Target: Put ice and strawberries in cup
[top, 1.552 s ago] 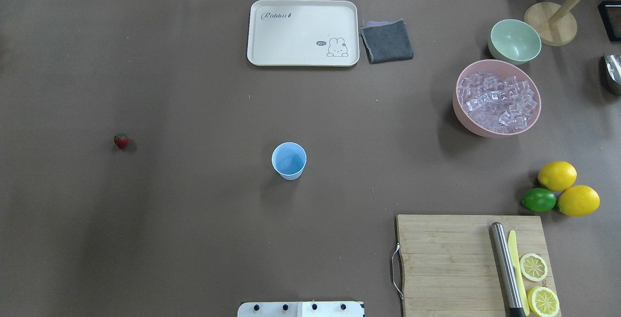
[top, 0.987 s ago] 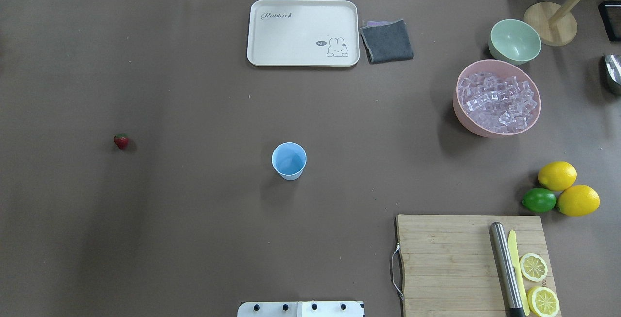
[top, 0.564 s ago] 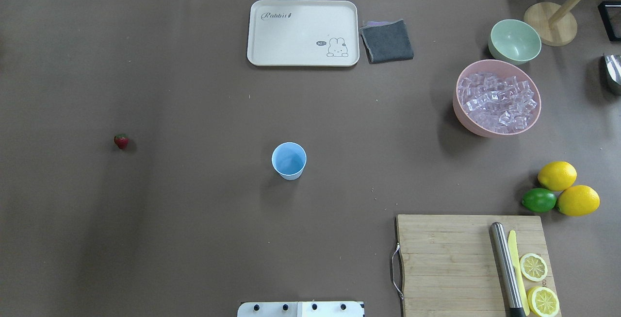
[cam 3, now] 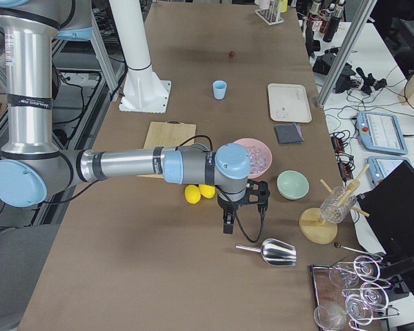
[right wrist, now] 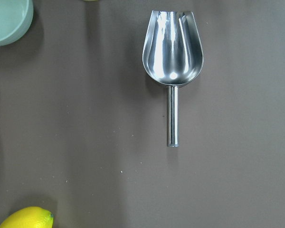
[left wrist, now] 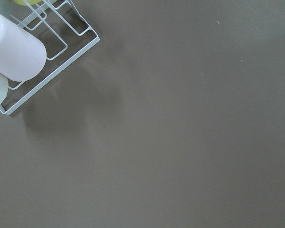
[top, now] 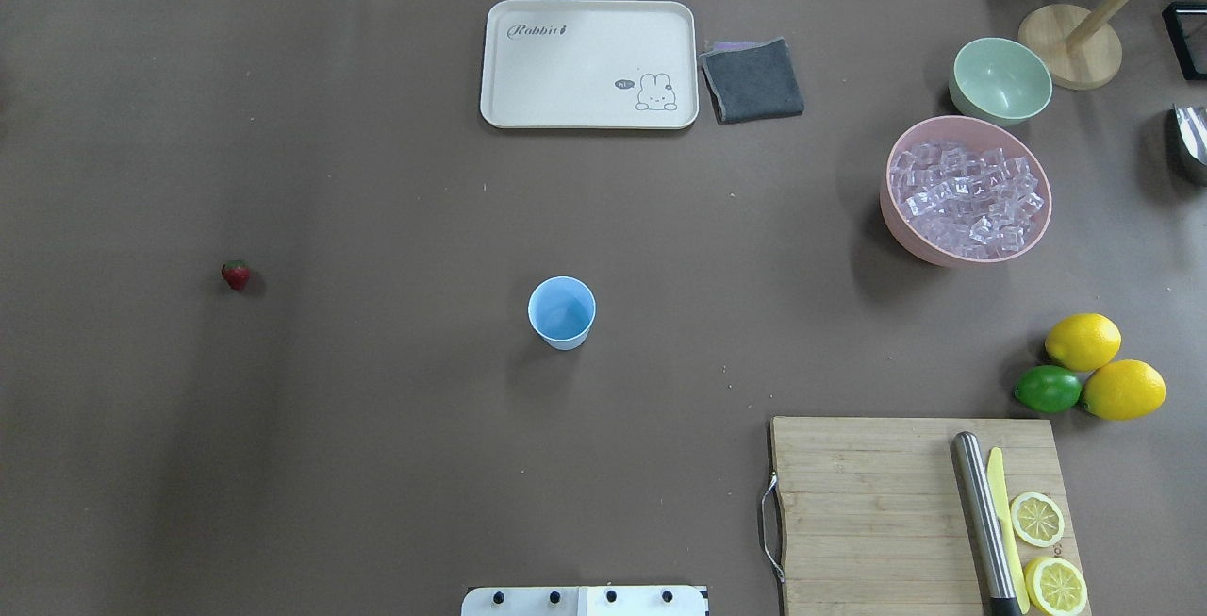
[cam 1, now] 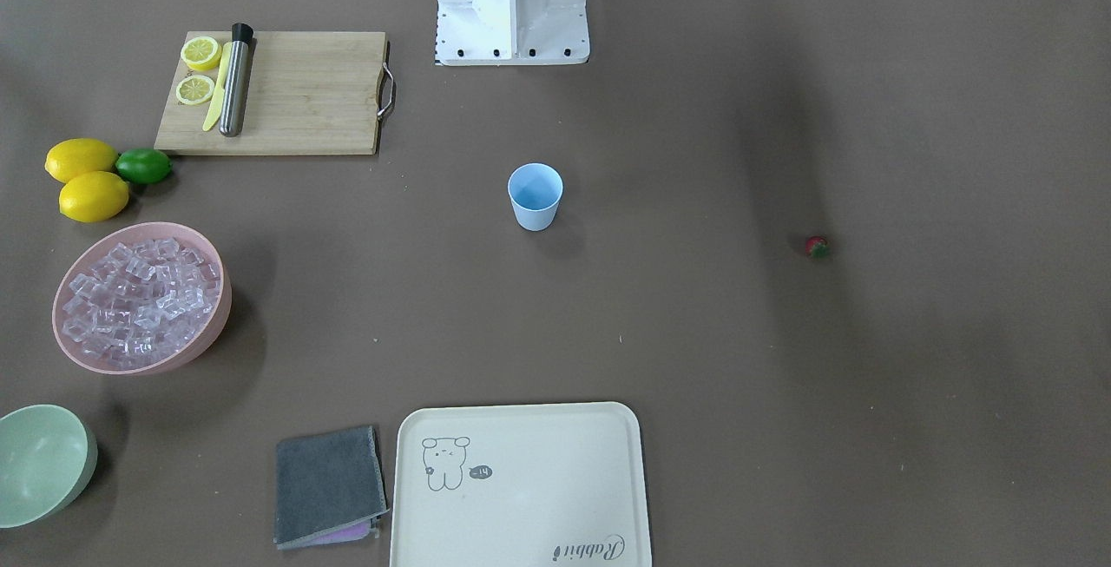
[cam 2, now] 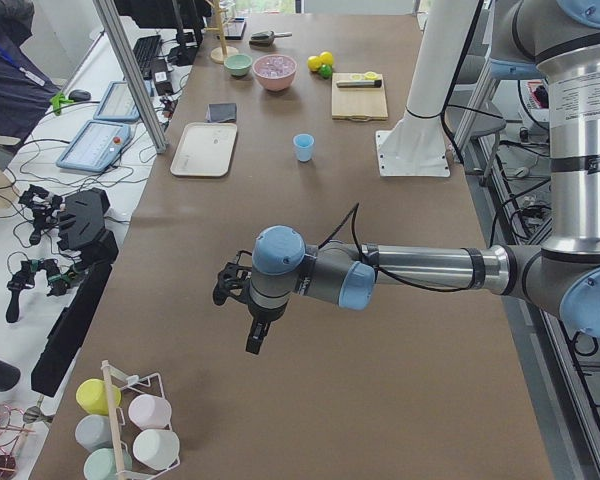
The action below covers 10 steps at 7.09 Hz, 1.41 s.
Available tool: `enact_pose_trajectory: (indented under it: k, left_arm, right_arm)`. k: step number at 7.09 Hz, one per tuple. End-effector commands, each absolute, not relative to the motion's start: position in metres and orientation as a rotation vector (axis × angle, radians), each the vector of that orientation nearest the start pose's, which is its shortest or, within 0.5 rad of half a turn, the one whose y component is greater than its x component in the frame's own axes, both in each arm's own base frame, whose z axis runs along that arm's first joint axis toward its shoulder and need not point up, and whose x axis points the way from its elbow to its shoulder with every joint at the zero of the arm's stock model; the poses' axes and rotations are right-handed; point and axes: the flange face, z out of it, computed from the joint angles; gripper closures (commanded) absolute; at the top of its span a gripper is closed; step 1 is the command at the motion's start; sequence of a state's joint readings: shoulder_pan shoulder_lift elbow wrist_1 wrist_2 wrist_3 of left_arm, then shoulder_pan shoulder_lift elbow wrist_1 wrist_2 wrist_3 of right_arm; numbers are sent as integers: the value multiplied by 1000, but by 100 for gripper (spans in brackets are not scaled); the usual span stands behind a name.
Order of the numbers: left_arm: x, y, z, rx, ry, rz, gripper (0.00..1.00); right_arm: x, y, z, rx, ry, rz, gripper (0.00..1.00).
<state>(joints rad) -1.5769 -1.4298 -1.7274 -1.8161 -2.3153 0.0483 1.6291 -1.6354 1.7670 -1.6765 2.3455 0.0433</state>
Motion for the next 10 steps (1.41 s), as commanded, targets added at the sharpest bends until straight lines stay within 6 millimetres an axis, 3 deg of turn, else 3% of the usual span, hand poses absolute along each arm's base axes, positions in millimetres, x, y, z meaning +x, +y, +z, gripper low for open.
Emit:
enact_pose_trajectory:
  k: [1, 4, 6, 10]
  left_arm:
    - [-69, -447, 624, 261, 734, 133, 2]
    - [-69, -446, 627, 260, 730, 133, 2]
    - [-70, -445, 626, 261, 730, 131, 2]
    - [-72, -445, 629, 256, 730, 124, 2]
  right_arm:
    - [90, -456, 603, 32, -775, 87, 1]
    - [90, -455, 605, 31, -775, 82, 1]
    - [90, -439, 603, 36, -781, 79, 1]
    - [90, -444, 591, 58, -783, 70, 1]
